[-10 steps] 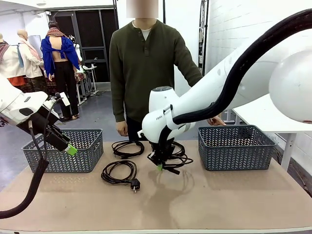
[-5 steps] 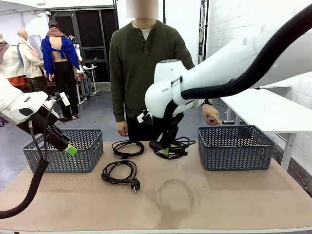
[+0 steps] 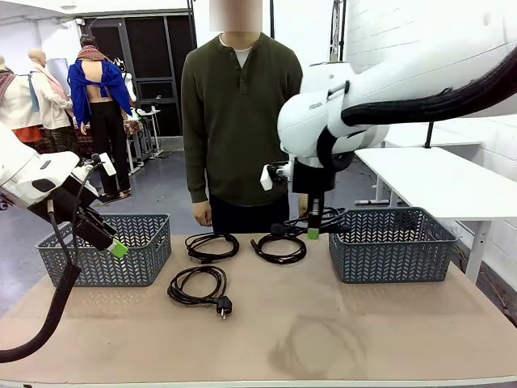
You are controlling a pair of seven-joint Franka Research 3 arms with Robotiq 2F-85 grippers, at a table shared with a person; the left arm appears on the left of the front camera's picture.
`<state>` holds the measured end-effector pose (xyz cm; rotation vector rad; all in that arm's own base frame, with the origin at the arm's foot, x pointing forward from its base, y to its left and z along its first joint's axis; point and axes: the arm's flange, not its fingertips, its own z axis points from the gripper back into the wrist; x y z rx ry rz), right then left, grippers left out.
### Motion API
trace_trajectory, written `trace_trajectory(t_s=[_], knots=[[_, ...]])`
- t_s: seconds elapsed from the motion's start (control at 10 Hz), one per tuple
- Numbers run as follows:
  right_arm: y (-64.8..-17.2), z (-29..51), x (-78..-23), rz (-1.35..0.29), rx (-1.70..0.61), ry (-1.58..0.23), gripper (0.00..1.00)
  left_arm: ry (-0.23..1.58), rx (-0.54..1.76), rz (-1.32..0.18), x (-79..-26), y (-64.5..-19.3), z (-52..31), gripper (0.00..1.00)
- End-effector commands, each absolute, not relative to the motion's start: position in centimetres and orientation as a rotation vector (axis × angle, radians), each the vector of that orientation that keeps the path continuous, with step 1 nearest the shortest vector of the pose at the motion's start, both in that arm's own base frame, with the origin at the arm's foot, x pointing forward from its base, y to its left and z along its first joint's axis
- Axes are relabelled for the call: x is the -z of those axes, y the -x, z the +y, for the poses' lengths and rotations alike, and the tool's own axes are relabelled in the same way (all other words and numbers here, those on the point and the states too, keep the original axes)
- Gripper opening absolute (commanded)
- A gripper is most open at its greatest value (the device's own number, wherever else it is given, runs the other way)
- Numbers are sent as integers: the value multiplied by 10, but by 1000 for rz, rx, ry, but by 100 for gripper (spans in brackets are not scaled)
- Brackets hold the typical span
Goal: Organize the cables according to human instructions.
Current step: Pick up a bundle of cables and place it in the basket indicated by the human.
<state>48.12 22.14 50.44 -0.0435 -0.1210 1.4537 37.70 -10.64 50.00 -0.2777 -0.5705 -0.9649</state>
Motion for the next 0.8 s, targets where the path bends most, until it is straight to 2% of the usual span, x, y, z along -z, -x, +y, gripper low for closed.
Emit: trace_trajectory(t_s=[0.0, 0.7], knots=[[-485, 197, -506, -142, -1509, 47, 0, 303, 974, -575, -499, -377, -104, 100], [-487, 204, -507, -122, -1502, 54, 0, 303, 974, -575, -499, -377, -104, 100]])
